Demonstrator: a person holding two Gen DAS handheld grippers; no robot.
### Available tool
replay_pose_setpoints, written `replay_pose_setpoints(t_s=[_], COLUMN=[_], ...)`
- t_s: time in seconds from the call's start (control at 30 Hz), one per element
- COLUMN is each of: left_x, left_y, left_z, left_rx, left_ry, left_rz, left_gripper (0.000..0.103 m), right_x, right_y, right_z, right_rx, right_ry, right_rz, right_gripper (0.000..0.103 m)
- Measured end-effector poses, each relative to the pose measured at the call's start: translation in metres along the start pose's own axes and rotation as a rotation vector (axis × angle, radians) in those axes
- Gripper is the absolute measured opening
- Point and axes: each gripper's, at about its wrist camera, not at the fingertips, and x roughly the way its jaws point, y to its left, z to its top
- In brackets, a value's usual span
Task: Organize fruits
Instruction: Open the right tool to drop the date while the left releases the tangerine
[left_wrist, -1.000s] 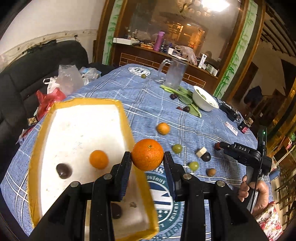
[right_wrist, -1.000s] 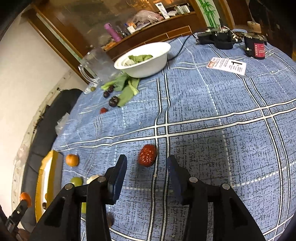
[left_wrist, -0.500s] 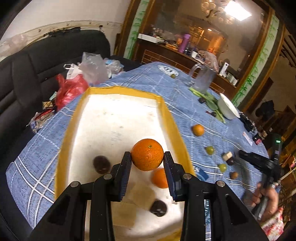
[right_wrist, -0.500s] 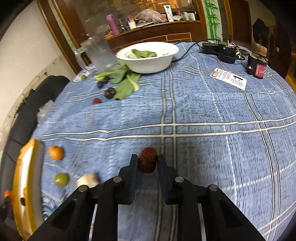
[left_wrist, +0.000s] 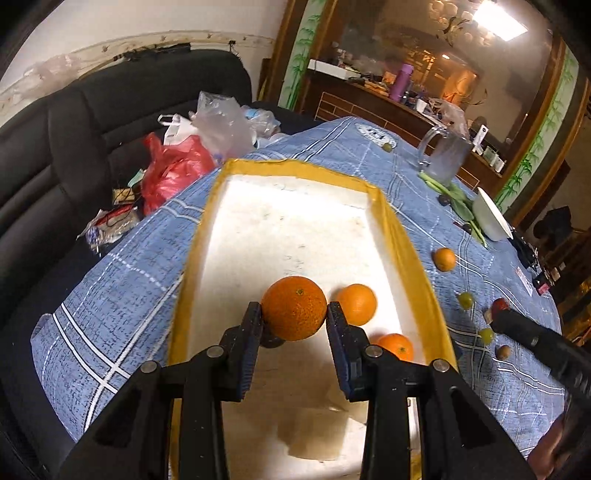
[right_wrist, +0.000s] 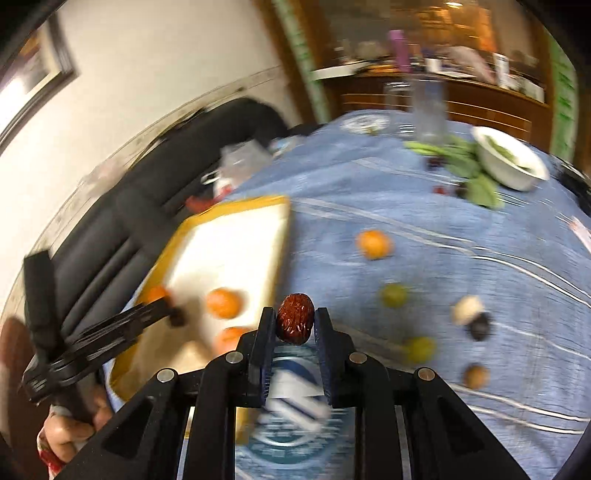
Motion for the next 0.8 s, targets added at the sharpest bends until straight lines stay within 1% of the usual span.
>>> replay_pose_setpoints(t_s=[0.13, 0.2, 0.27, 0.3, 0.33, 0.37, 0.47, 0.53, 0.63, 0.67, 0.73, 0.8], left_x=[-0.001, -0.004, -0.004, -0.004, -0.004, -0.005, -0.007, -0.007, -0.011, -0.013, -0.018, -0.021], left_y=[0.006, 0.009, 0.013, 0.016, 0.018, 0.021, 0.025, 0.026, 0.026, 0.027, 0.029, 0.032], left_z=[-0.004, -0.005, -0.005, -0.005, -0.005, -0.006, -0.006, -0.007, -0.007, -0.007, -0.006, -0.006], left_rx=[-0.005, -0.012, -0.02, -0.027, -0.033, -0.042, -0.05, -0.051, -0.059, -0.061, -0.071, -0.088], left_ry=[0.001, -0.002, 0.0, 0.004, 0.005, 0.003, -0.002, 0.0, -0.004, -0.011, -0.029, -0.04], left_rz=[-0.007, -0.016, -0.025, -0.029, -0.032, -0.039, -0.054, -0.063, -0.074, -0.076, -0.08, -0.086], left_gripper=[0.035, 0.035, 0.035, 0.037, 0.046, 0.05, 0.052, 0.052, 0.053, 0.053, 0.057, 0.058], right_x=[0.025, 0.036, 0.05, 0.056, 0.061, 0.066, 0.072, 0.069, 0.046, 0.039, 0.025, 0.019], right_y=[0.045, 0.058, 0.071, 0.077, 0.078, 0.08, 0.083, 0.083, 0.074, 0.069, 0.054, 0.042], right_z=[-0.003, -0.004, -0.004, -0.004, -0.003, -0.004, -0.004, -0.002, 0.001, 0.001, 0.0, -0.004], right_rx=[-0.091, -0.113, -0.141, -0.151, -0.154, -0.154, -0.147, -0.151, -0.141, -0.134, -0.12, -0.119], right_ry=[0.035, 0.052, 0.067, 0.076, 0.082, 0.089, 0.1, 0.091, 0.044, 0.028, 0.008, 0.011], right_rz=[0.009, 0.015, 0.003, -0.002, -0.002, -0.001, -0.001, -0.007, -0.015, -0.03, -0.076, -0.117], right_gripper=[0.024, 0.024, 0.024, 0.024, 0.024, 0.024, 0.025, 0.029, 0.032, 0.032, 0.032, 0.032])
